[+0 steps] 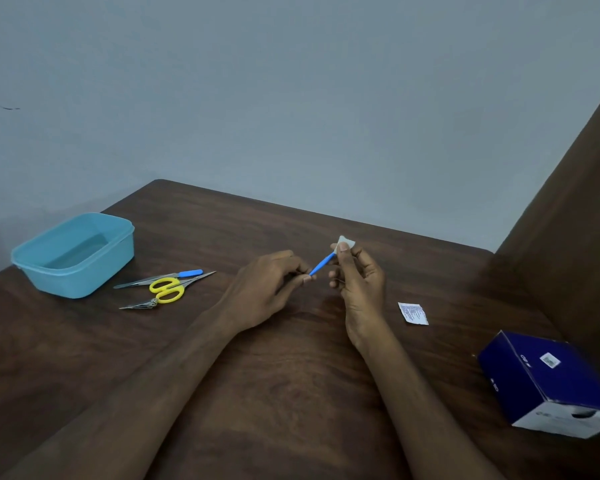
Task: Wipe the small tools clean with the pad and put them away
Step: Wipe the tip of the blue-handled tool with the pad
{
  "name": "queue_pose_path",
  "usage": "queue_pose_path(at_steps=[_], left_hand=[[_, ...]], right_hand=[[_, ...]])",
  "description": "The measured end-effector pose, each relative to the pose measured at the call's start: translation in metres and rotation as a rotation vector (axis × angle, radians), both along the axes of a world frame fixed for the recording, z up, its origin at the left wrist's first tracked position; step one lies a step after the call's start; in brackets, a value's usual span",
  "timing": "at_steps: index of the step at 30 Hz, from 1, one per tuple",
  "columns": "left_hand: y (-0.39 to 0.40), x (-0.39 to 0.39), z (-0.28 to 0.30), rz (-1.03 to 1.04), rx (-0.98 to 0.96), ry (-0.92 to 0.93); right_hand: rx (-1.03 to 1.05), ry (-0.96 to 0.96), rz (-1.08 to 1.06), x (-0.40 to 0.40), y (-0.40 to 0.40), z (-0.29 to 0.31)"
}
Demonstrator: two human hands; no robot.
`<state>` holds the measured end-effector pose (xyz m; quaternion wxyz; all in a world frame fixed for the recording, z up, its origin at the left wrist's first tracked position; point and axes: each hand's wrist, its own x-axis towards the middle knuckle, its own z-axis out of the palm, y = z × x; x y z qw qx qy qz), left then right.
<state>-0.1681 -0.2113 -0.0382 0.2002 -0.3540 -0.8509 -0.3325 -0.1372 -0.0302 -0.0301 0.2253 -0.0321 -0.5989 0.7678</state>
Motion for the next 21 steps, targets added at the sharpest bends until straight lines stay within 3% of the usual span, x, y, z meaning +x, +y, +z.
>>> queue_pose_path(at_steps=[11, 21], left_hand=[[-0.0011, 0.0026, 0.0004, 0.188, 0.048, -0.077], [-0.0021, 0.0069, 0.0045, 0.188, 0.106, -0.163]], right_hand=[[0.058, -0.030, -0.018, -0.0005, 0.0012, -0.0014], [0.074, -0.017, 0.011, 0.0012, 0.0011, 0.0001]])
